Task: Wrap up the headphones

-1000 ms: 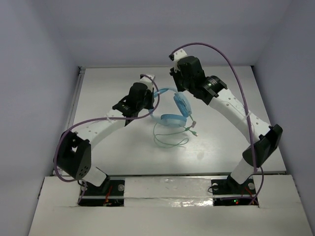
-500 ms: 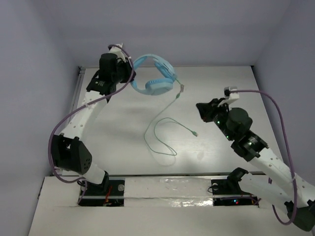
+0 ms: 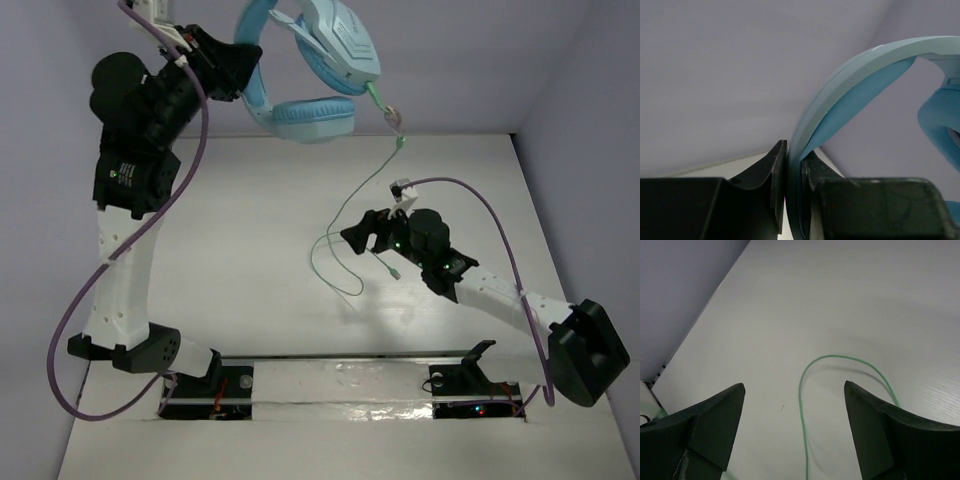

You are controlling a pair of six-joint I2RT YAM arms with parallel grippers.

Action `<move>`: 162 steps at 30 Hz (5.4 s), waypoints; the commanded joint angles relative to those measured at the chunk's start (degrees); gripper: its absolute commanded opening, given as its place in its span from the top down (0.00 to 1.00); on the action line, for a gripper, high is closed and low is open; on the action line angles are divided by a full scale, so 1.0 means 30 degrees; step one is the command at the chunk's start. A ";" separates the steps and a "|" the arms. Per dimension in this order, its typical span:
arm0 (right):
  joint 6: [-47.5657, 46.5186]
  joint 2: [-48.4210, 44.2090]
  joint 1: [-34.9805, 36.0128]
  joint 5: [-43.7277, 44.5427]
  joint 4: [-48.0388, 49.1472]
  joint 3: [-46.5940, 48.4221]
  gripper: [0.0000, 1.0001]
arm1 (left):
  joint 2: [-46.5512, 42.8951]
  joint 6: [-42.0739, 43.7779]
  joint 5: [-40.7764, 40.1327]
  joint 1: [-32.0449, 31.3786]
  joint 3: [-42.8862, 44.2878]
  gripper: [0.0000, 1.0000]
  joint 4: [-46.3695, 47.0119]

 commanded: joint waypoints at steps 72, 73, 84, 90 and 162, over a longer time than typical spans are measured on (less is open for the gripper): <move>-0.5731 0.6723 0.9117 0.8760 -2.1217 1.9182 1.00 | -0.2144 -0.1963 -1.0089 -0.2787 -2.3447 1.00 1.4843; -0.5848 0.6783 0.8883 0.9141 -2.1247 1.9392 1.00 | -0.2144 -0.1552 -0.9855 -0.2787 -2.3449 1.00 1.4581; -0.7724 0.7253 0.4872 1.0578 -2.1218 2.1447 1.00 | -0.3052 0.0121 -0.7715 -0.3694 -2.5294 1.00 1.5313; -0.7491 0.6931 0.4427 1.1808 -2.2270 2.1359 1.00 | -0.3200 0.0705 -0.9493 -0.3695 -2.4625 1.00 1.4230; -0.5498 0.4351 -0.3483 0.9937 -1.6353 1.5730 1.00 | -0.1882 0.6359 0.0173 -0.2846 -1.5015 1.00 0.8576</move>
